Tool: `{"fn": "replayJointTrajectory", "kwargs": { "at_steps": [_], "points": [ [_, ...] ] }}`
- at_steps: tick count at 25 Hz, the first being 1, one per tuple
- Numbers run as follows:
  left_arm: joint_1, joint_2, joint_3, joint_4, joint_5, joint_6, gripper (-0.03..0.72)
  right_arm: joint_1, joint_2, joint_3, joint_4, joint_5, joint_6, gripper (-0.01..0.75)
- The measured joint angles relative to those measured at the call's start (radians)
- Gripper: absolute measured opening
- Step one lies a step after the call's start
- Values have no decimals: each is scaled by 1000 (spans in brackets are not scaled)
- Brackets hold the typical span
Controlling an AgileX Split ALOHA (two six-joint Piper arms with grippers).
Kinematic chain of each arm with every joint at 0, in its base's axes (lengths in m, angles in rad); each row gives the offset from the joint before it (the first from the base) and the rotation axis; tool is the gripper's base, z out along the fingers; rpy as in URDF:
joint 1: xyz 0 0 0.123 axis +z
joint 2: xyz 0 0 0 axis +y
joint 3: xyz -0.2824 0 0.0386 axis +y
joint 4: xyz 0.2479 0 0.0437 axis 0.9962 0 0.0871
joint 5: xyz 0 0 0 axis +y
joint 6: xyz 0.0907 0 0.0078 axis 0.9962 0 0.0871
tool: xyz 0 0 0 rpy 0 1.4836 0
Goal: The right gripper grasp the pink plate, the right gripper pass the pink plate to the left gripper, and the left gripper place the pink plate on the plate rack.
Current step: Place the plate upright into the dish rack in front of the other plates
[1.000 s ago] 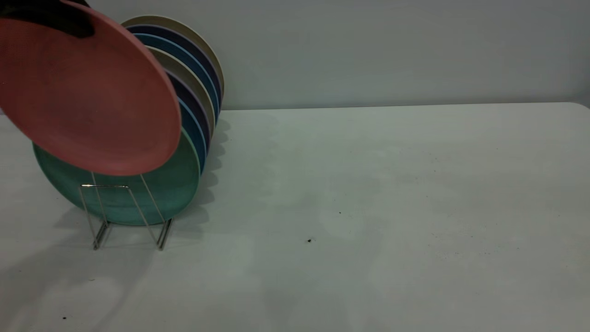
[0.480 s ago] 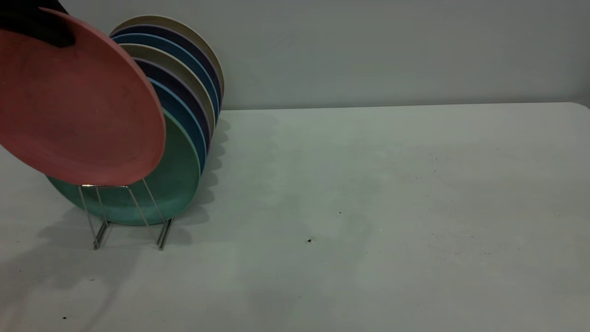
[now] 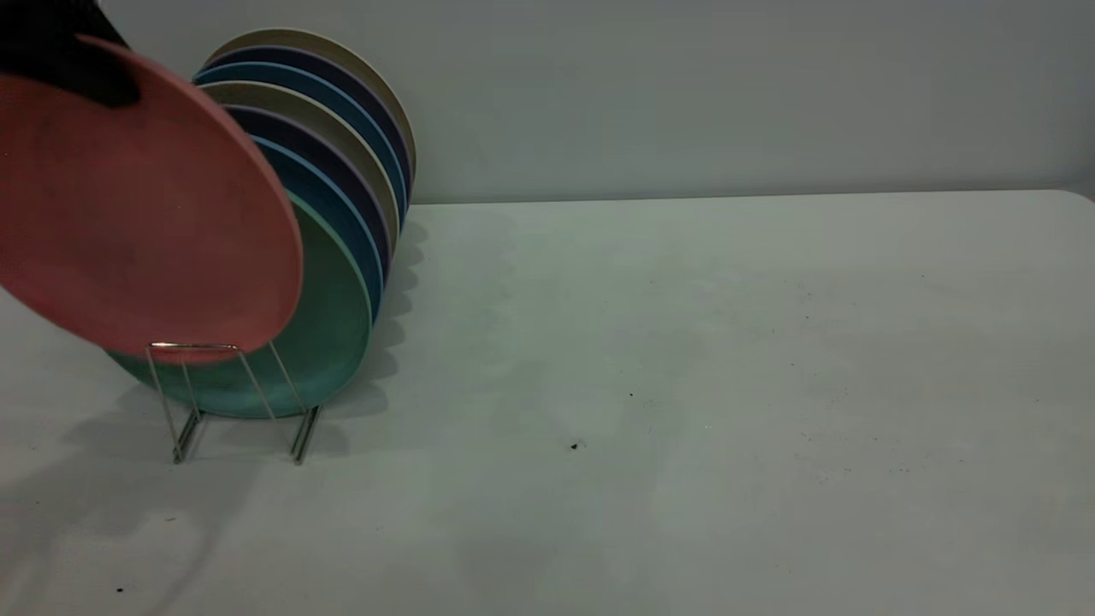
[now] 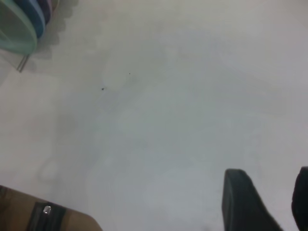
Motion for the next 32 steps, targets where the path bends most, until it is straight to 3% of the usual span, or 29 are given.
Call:
{"fn": "replayJointTrajectory", "kwargs": {
  "at_steps": [10,21,32],
  "points": [
    [0,67,0,0,-9,-6,108,0,0,0,0,0,-3,275],
    [0,66,0,4,8,-164,415,0,-4,0,-1,0,-3,275],
    [0,-139,0,5,55,-344,441,0,-186,54,-94,0,54,275]
  ]
}}
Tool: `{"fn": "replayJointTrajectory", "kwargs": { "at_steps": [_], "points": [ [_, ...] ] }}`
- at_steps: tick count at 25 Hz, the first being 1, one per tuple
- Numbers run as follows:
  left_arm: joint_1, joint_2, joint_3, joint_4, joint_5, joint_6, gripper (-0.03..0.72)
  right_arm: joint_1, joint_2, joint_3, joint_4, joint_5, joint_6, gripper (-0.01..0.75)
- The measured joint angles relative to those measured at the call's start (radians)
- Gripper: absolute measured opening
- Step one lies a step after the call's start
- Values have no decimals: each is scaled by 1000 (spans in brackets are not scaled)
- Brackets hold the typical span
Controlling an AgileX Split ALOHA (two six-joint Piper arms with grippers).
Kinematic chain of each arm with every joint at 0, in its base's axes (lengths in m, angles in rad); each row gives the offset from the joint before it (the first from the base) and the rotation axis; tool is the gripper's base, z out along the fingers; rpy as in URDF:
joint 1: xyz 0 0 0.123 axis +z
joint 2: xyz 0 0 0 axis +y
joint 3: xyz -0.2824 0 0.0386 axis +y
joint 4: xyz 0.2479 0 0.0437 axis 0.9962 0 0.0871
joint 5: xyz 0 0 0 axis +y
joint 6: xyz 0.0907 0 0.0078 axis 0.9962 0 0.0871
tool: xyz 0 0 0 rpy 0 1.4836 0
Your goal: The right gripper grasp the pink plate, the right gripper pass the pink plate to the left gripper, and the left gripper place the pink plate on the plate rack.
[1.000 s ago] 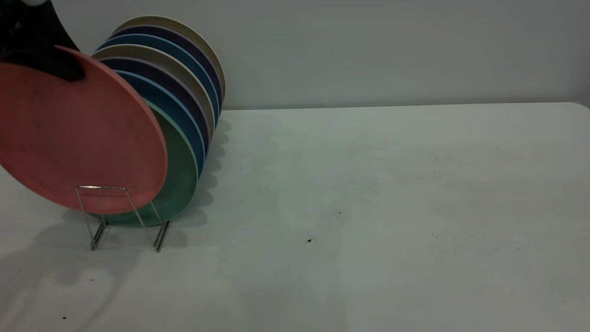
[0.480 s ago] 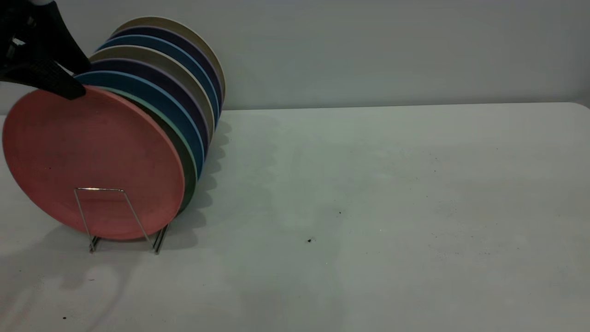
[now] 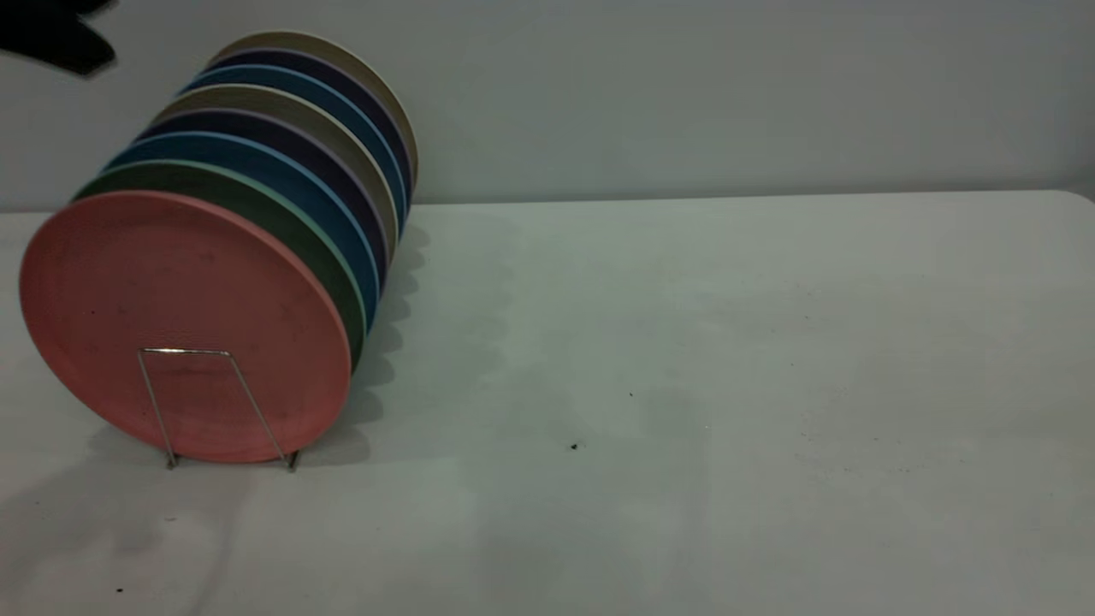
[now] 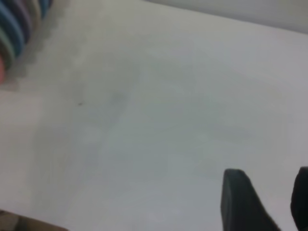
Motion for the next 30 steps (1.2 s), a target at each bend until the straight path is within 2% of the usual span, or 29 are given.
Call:
{"fn": "replayJointTrajectory", "kwargs": {
  "at_steps": [3,7,10,14,20,25,30],
  "points": [
    [0,-84,0,-1,12,-125,441,0,-92,112,-55,0,33,275],
    [0,-197,0,10,33,-472,444,0,-222,277,-121,0,76,275],
    [0,-265,0,55,104,-696,463,2,-283,387,-190,0,159,292],
    [0,-333,0,124,254,-884,513,62,-294,483,-212,-65,243,356],
    [0,-398,0,189,519,-1097,526,181,-294,504,-264,-104,337,390],
    [0,-446,0,261,519,-1238,526,269,-294,504,-301,-108,398,390],
    [0,-525,15,324,519,-1336,526,284,-294,504,-303,-109,398,390]
  ]
}}
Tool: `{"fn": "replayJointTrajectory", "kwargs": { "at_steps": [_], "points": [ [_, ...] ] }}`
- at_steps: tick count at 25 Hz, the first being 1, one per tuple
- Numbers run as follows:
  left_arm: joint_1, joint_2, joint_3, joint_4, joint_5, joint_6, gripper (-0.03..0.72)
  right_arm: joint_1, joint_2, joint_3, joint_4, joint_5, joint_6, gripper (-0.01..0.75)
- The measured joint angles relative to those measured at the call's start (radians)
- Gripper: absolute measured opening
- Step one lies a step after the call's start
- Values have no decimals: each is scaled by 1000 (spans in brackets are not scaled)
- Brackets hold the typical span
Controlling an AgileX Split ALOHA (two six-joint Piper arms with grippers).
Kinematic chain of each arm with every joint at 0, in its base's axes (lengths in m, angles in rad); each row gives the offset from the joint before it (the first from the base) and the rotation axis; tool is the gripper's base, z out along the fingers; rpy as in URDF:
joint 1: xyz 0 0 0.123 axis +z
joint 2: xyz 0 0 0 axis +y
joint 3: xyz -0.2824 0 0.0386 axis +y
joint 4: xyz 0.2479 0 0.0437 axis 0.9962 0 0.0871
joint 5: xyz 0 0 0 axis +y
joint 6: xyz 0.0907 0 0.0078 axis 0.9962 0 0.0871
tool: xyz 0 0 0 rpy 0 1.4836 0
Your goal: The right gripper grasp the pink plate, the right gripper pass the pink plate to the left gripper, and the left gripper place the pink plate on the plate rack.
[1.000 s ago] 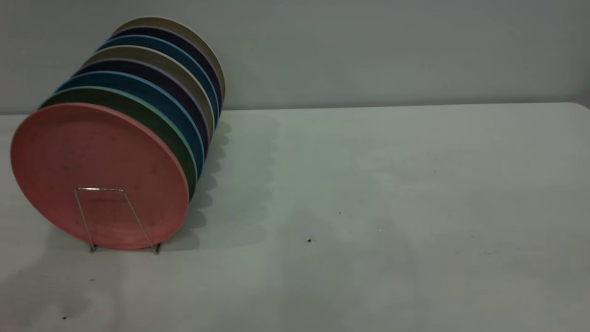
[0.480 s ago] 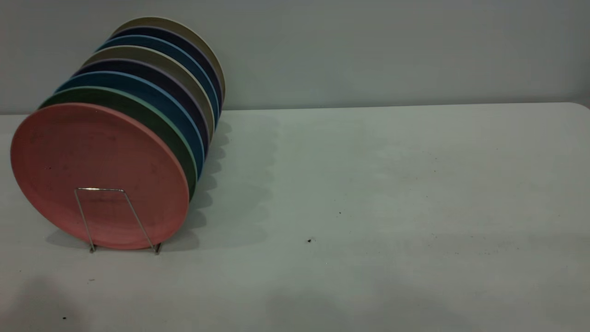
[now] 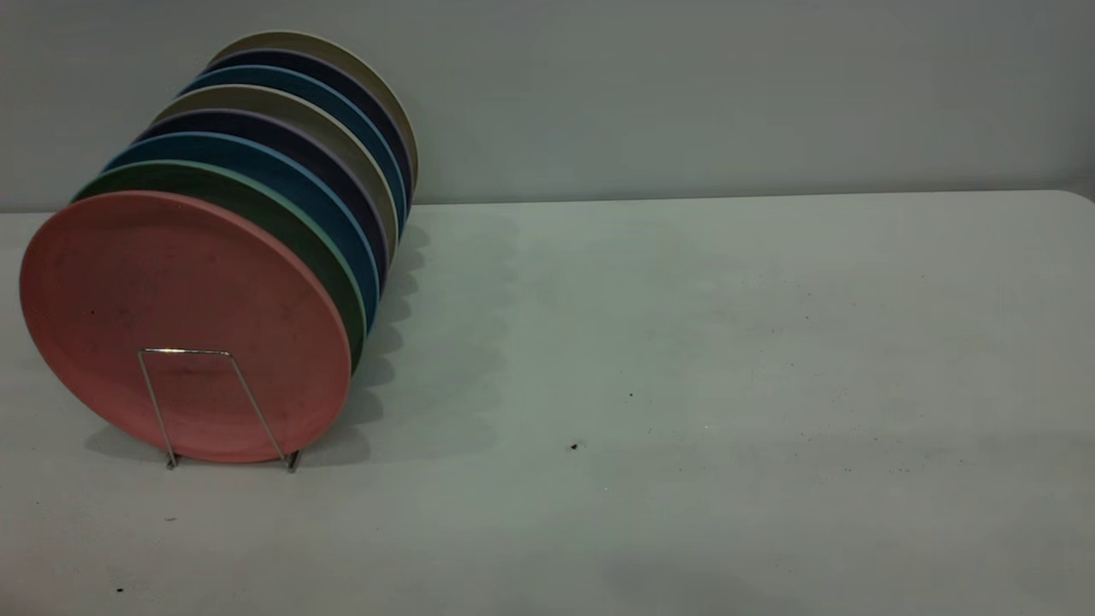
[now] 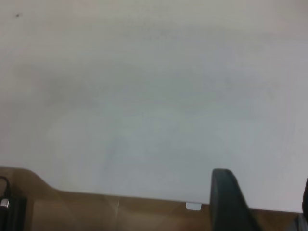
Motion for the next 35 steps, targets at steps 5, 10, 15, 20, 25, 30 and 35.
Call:
{"fn": "replayJointTrajectory", "kwargs": {
  "at_steps": [5,10,15,20,25,30,35],
  "points": [
    [0,-160,190,29,0,-77,526,0,0,0,0,0,0,377],
    [0,-392,414,63,-6,-136,526,0,0,0,0,0,0,348],
    [0,-593,548,104,-11,-197,526,0,0,0,0,0,0,314],
    [0,-680,627,156,-24,-210,526,0,0,0,0,0,0,271],
    [0,-685,631,175,-40,-233,526,-1,-3,0,0,0,0,239],
    [0,-685,631,175,-41,-235,526,-16,-102,0,0,-1,0,239],
    [0,-689,631,177,-41,-235,526,-17,-234,-1,0,9,0,239]
  ]
}}
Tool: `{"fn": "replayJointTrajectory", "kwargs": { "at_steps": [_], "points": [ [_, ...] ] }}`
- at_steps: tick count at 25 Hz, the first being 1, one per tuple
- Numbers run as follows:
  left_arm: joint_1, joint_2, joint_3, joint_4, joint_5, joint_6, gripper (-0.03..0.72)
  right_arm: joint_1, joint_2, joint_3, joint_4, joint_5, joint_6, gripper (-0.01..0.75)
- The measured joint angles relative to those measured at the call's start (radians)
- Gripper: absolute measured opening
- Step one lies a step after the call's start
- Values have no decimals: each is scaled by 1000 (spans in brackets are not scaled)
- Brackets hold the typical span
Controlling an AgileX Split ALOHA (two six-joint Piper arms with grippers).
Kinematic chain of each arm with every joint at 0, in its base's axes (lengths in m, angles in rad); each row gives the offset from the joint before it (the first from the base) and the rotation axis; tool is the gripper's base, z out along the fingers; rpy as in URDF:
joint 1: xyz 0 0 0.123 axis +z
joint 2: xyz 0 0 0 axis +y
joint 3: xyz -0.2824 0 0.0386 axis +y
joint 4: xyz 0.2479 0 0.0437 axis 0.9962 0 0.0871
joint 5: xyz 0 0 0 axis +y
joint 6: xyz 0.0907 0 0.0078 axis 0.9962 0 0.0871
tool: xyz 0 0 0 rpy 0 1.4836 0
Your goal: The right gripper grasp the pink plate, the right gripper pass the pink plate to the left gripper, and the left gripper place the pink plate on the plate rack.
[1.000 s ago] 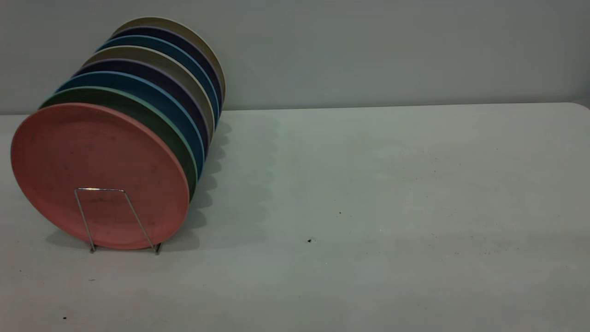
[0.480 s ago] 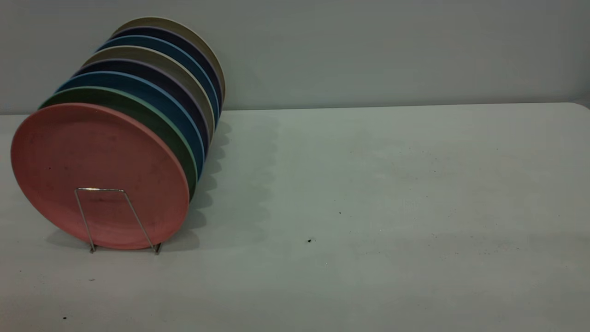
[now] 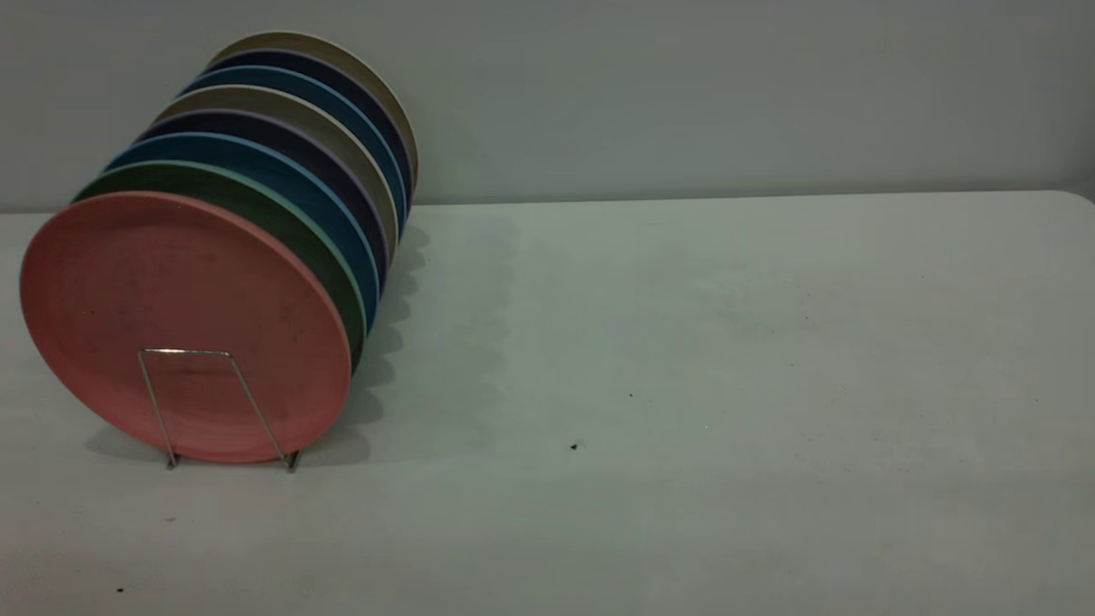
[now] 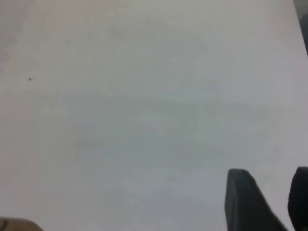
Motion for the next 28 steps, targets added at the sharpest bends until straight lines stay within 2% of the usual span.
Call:
{"fn": "replayJointTrajectory", "kwargs": {
  "at_steps": [10,28],
  "points": [
    [0,-293,-1,0,13,-1,526,0,-1,0,2,1,0,239],
    [0,-303,-7,0,27,-1,526,0,-1,0,2,3,0,239]
  ]
}}
